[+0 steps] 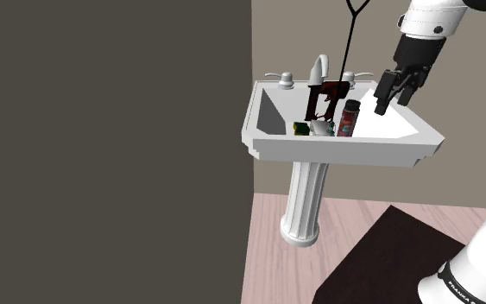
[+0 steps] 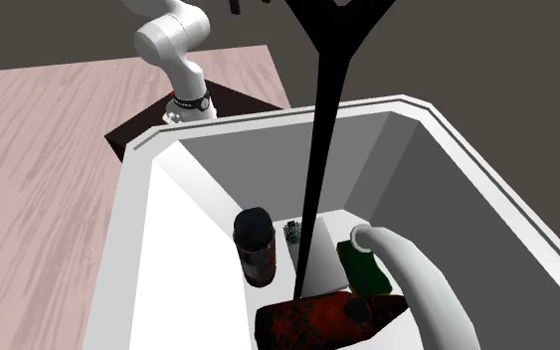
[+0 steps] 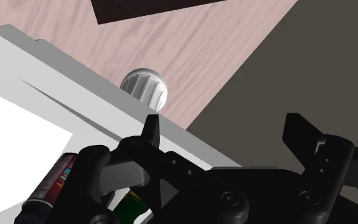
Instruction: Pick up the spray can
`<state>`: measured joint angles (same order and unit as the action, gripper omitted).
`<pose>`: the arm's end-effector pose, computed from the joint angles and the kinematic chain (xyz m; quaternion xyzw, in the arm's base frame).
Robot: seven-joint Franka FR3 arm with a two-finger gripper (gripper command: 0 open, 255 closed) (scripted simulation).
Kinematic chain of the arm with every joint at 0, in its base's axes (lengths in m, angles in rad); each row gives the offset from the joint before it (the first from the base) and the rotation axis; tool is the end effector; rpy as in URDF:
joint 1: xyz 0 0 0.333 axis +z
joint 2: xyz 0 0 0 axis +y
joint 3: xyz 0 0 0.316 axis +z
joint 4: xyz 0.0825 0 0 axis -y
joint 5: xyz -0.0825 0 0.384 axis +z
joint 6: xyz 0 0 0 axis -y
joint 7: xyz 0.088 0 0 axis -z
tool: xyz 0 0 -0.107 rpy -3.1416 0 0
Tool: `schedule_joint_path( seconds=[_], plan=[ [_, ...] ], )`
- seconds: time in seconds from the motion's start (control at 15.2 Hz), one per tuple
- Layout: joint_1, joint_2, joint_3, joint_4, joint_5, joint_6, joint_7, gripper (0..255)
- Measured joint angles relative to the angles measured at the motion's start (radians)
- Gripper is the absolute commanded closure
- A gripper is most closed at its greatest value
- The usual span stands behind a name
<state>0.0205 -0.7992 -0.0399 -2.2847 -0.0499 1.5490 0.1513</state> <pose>0.3012 -0.0160 0.6259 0.9962 -0.0810 0.0322 0.0083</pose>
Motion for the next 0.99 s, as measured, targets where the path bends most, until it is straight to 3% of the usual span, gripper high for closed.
schedule_joint_path(
  seconds=[0.33,0.99],
  plan=[
    [-0.014,0.050,-0.051,-0.007,-0.034,0.059,-0.053,0],
    [-0.047,0.309,-0.225,0.088,-0.104,0.243,-0.236,0]
  ],
)
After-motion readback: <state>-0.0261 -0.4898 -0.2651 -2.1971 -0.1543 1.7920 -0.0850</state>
